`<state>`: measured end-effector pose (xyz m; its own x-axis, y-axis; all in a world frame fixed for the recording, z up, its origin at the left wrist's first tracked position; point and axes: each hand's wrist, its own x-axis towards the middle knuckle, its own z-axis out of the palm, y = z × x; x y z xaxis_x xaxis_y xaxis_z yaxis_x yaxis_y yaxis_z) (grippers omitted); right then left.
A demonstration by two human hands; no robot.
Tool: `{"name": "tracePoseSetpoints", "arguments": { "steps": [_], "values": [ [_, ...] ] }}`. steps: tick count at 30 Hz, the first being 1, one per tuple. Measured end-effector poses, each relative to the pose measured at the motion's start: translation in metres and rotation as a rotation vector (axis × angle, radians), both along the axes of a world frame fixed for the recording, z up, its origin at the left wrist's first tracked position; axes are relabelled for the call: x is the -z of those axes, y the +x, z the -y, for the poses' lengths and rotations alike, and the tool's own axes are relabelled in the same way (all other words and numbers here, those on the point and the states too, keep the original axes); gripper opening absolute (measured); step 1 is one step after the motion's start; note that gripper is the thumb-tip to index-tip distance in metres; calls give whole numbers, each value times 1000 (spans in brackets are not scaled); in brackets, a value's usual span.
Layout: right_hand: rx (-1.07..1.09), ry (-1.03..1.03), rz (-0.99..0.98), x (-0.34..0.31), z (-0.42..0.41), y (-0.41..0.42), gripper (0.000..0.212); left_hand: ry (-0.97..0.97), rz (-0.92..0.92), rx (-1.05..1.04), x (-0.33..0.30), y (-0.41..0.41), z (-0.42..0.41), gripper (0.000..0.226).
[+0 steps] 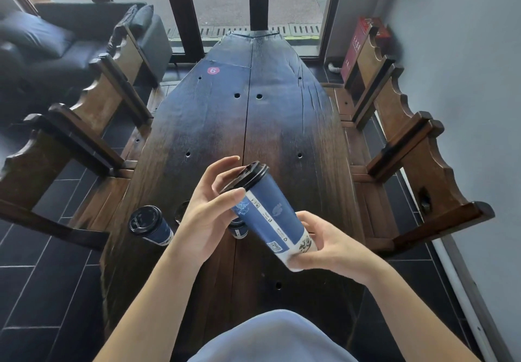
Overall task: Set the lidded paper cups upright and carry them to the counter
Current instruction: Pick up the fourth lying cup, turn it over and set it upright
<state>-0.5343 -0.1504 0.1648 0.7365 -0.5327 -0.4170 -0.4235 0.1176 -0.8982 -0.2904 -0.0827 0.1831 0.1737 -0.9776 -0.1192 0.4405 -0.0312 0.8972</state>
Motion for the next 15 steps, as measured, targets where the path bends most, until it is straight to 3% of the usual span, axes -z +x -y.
{"name": "tracePoseSetpoints", "arguments": {
  "steps": [6,10,15],
  "values": [
    [11,-63,-41,8,-19,28,83,48,31,29,-3,-19,14,104],
    [94,-81,0,15,-25,39,86,93,-25,4,0,-29,23,77],
    [79,-87,-16,17,-22,38,86,142,-4,-19,7,-28,26,77]
  ]
}}
